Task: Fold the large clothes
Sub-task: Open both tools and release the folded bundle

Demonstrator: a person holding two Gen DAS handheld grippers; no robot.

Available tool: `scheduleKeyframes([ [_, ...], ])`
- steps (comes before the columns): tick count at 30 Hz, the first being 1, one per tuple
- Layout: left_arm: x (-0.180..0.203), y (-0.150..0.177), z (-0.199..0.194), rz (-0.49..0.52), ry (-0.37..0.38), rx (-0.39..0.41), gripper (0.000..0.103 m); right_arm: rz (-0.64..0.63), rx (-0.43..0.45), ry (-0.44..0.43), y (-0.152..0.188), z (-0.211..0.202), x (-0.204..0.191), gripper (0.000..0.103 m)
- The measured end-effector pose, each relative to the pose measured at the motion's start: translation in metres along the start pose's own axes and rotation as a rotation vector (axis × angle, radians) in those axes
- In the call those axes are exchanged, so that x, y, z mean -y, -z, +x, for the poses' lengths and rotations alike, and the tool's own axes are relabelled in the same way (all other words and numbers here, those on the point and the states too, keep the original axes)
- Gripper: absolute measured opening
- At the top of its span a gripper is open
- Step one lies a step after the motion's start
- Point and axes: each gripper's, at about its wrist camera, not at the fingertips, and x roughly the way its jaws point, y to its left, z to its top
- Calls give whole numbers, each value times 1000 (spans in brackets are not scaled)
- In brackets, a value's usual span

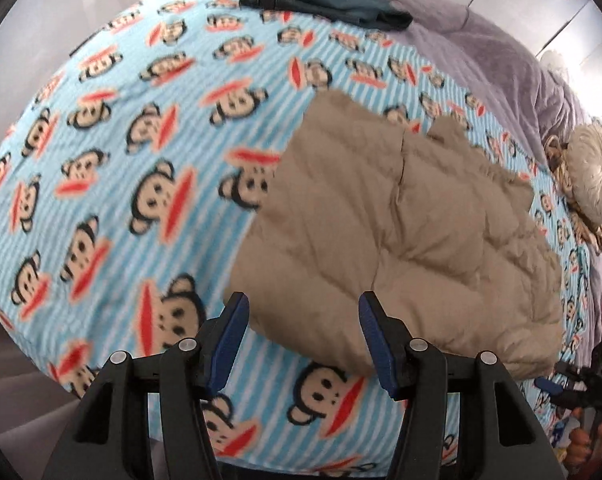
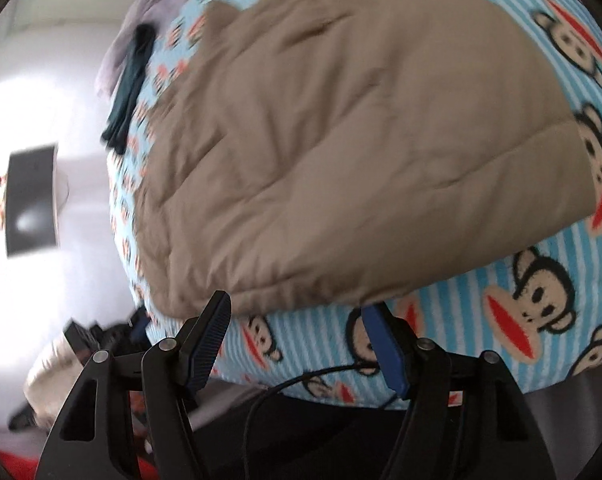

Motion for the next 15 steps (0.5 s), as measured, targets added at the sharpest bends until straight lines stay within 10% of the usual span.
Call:
scheduleKeyframes([
  [11,28,-34,33,110,-22,-20,59,-163,21,123,0,17,-76,72],
  [13,34,-39,38,131,-27,-14,98,-181,44,163,-7,23,-80,82],
  [15,37,-41,38,145,-32,9,103,-197,53,195,-13,33,-96,84],
])
